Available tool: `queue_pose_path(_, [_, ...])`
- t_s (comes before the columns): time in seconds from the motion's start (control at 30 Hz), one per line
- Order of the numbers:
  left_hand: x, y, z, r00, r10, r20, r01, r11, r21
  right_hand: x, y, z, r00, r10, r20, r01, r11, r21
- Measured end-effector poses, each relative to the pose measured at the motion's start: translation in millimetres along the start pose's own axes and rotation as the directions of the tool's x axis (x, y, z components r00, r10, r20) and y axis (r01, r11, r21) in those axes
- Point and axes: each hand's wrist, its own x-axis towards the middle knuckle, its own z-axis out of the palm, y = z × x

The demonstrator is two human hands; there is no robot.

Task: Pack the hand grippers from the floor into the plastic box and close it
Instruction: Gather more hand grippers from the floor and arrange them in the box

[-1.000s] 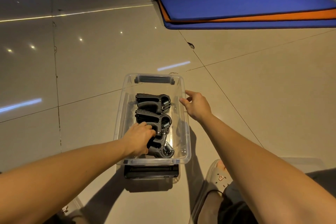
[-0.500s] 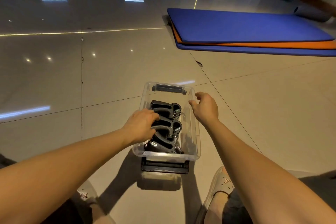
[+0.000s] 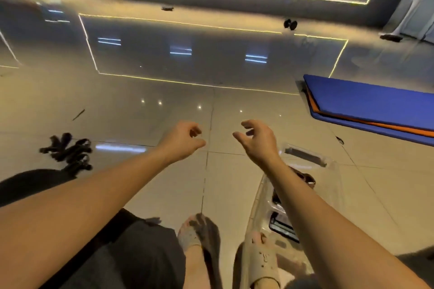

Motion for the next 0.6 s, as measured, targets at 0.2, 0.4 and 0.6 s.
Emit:
queue_pose_path(0.2, [-71.7,-47.0,-129.9,0.967,-0.126,-0.22,0.144,0.987,0.069,-18.9,-113.2,74.4,0.985,-0.148,0.085,0.14,0.986,0.096])
queue_pose_path(0.4, [-113.6,-107.2,-239.4,0.907,-0.246,-0.341,0.315,0.935,0.161,-24.8,-201.5,162.9,0.94,-0.247,0.237,0.198,0.957,0.21])
queue_pose_path(0.6, [-132.9,-205.1,-286.8,0.811,-0.419,-0.408,0.508,0.85,0.138,-4.4,-263.8,251.6,0.867,-0.326,0.377,0.276,0.944,0.182])
